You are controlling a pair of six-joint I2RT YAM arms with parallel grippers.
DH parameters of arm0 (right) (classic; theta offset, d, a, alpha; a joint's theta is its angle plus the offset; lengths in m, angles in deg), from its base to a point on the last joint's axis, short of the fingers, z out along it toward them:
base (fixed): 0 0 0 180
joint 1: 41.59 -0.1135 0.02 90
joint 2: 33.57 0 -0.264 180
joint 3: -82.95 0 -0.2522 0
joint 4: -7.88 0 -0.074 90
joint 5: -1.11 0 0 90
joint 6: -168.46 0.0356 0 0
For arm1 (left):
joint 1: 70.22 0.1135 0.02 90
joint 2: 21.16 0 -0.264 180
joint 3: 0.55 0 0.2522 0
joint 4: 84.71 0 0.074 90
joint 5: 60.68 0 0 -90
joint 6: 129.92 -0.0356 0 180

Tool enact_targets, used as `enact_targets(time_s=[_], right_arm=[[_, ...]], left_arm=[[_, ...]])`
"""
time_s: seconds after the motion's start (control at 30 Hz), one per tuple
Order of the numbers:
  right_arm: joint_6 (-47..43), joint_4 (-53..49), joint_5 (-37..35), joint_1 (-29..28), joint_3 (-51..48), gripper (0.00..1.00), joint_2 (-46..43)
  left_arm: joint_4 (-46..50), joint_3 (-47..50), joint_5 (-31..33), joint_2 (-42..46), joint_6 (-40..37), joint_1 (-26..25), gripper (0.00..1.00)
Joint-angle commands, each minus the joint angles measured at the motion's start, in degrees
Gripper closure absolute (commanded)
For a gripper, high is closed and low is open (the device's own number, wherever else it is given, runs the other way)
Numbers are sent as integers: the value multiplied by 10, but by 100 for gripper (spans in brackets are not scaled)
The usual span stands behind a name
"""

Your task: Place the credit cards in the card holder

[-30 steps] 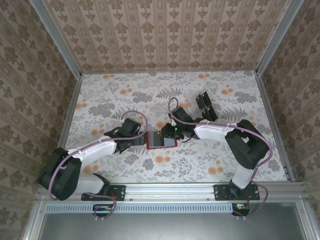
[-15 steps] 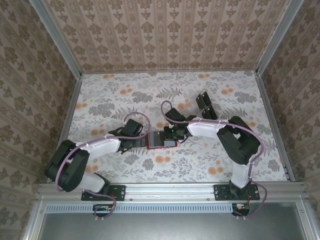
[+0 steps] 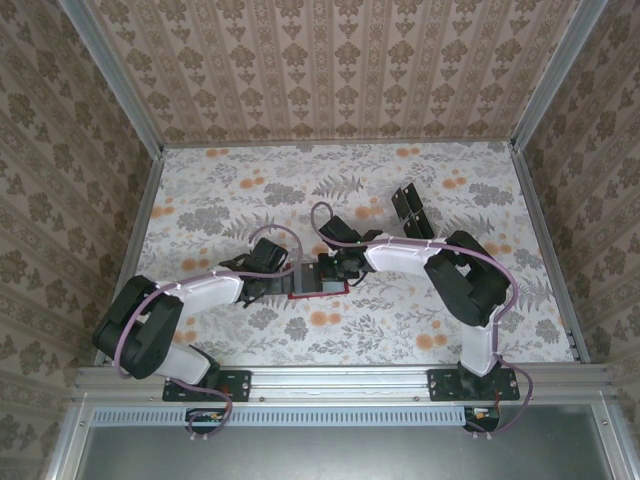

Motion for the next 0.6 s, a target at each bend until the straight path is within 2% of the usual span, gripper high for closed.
enact_targets(time_s=[0.0, 0.57], right_arm=[[-7, -23, 0, -12, 24, 100, 16], [-11, -43, 9, -39, 79, 100, 54]], left_arm=[[-35, 15, -37, -37, -7, 3, 0], [-49, 26, -46, -32, -10, 0, 0]])
